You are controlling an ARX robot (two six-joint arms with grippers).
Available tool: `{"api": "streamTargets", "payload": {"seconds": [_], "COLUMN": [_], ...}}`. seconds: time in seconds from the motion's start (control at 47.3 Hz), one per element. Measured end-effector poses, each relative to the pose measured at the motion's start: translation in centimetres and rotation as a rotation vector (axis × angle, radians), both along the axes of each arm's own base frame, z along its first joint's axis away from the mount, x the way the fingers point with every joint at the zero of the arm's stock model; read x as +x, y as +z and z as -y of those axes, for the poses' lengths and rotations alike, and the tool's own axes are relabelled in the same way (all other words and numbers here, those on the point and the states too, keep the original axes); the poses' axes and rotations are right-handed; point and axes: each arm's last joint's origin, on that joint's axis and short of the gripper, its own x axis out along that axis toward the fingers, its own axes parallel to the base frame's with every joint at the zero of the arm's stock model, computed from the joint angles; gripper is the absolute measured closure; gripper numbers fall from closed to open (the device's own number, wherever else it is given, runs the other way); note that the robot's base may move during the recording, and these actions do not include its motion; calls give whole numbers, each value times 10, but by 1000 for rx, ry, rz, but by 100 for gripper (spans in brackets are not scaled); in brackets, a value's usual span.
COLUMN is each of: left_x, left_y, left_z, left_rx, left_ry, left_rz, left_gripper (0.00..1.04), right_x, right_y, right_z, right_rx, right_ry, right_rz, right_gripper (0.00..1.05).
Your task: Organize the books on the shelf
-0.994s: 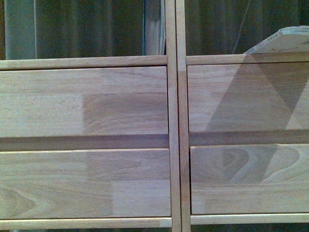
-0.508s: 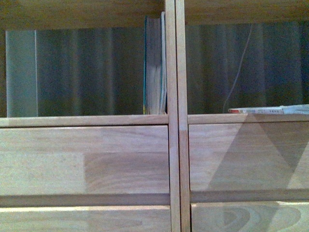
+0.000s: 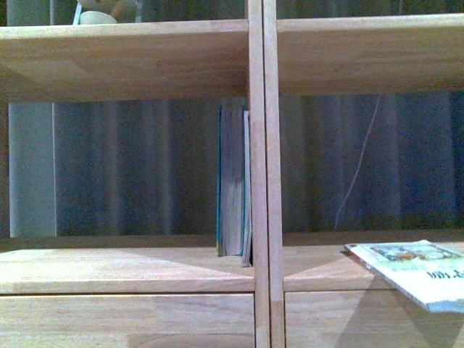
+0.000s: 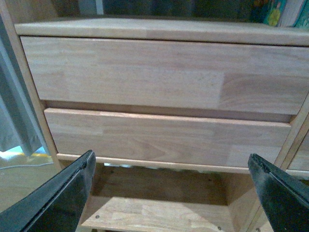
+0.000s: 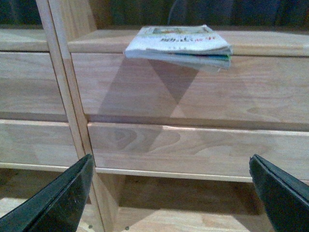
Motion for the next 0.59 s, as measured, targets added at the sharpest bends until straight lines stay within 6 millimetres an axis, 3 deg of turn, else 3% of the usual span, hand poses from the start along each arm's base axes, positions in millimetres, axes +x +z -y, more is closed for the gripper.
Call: {"api": "streamTargets", "payload": {"seconds": [0.275, 0.381, 0.465, 0.592], "left_x": [0, 0, 0, 0], "left_y": [0, 0, 0, 0], "left_z": [0, 0, 0, 0], "left_rx": [0, 0, 0, 0], "left_ry": [0, 0, 0, 0], "left_rz": [0, 0, 0, 0], "left_gripper": [7, 7, 7, 7], "right_x": [7, 22, 43, 73], "right_y": [1, 13, 33, 44], "right_z": [1, -3, -2, 6], "right_rx": [27, 108, 233, 437], "right_ry": [-135, -96, -55, -37], "right_rz": [-17, -80, -132, -262], "right_gripper": [7, 7, 7, 7]}}
